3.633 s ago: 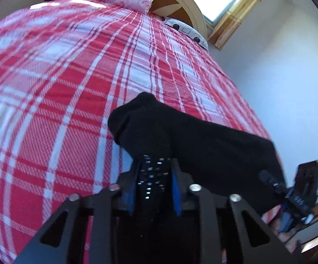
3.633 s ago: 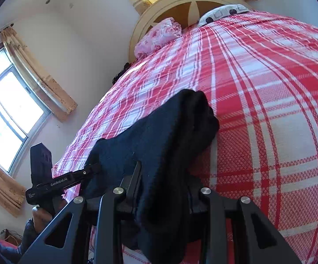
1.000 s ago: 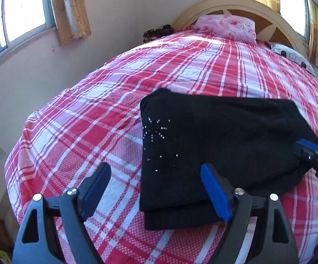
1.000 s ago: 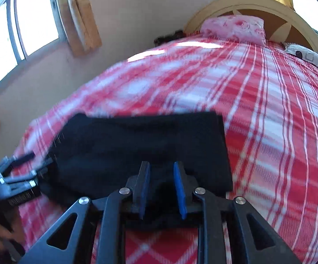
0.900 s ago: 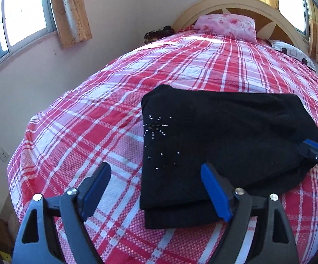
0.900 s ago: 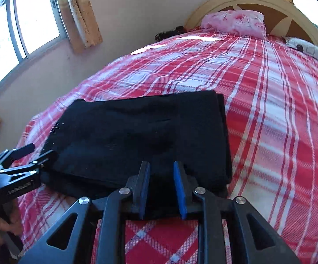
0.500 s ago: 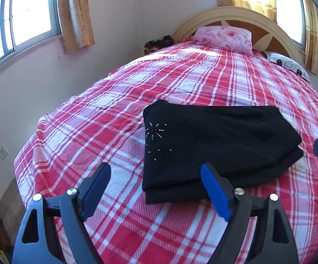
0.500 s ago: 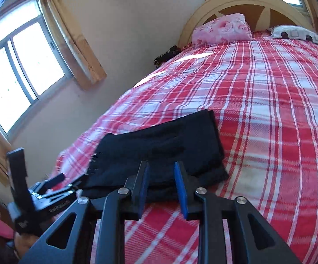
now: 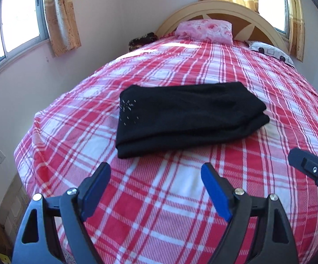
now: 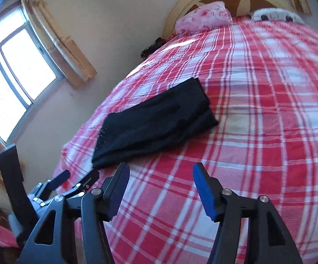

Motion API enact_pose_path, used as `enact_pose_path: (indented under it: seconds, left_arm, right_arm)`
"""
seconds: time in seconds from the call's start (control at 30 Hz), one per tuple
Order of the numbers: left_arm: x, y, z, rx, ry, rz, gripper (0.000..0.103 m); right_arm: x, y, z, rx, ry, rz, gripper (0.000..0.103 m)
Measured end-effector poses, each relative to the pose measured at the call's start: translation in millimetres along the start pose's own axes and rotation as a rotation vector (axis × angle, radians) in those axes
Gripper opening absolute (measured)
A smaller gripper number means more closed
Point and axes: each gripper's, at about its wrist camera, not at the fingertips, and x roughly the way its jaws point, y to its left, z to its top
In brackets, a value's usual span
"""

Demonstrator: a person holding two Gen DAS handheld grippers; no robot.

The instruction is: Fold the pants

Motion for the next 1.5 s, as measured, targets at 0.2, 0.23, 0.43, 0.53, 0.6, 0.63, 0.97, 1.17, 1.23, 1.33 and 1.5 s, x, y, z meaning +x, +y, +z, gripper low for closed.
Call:
enact_pose_path:
  seconds: [0.2,0.23,0.43,0.53,0.6,0.63,0.97,1.17,1.23,1.33,1.5]
  left_arm:
    - [-27.8,-0.6,-16.7,-0.017,-0.014,-0.013,0.087]
    - [-33.8,-1.2,-17.1,-0.015,-0.023,0.001,0.089]
    - [-84.9,0.0,-9.7,0.012,-0.189,0.075,0.103]
    - [-101.4,1.3,-3.6,0.015,-0.242,0.116,0.103]
    - [-106.7,4.2,-1.7,0.001,-0.257,0.108,0.103]
    - [-108.3,5.7,-0.8,-0.007,-0.258,0.097,0.103]
    - [-108.8,-2.8,-4.5,0.016,-0.241,0.111,0.103]
    - [-108.8,-4.8,-5.9,0.021,-0.235,0.112,0.103]
    - [-109.9,-4.4,-5.9,0.018,-0.236,0.11,0.103]
    - [-110.5,-3.3,-5.1,0.012,-0.238,0.107,0.103]
    - [-110.8,-4.6,-5.9,0.012,-0.236,0.101,0.103]
  right_arm:
    - [-26.4,24.9,-8.8,-0.19,-0.048,-0.169,0.062]
    - [-34.2,27.3,-9.8,-0.199,-0.071,-0.164,0.062]
    - [-87.3,56.6,-16.0,-0.267,-0.248,-0.065,0.062]
    - [-104.0,69.3,-13.7,-0.287,-0.308,-0.058,0.064]
    - [-113.3,71.8,-12.3,-0.282,-0.338,-0.045,0.067]
    - [-117.5,71.5,-12.1,-0.275,-0.356,-0.042,0.068]
    - [-122.1,62.1,-16.5,-0.213,-0.358,-0.04,0.069]
    - [-121.1,62.0,-18.8,-0.21,-0.349,-0.038,0.069]
    - [-121.9,61.3,-19.0,-0.206,-0.351,-0.039,0.069]
    - [-122.8,60.0,-19.0,-0.201,-0.348,-0.038,0.069]
    - [-123.4,56.4,-18.7,-0.192,-0.347,-0.036,0.069]
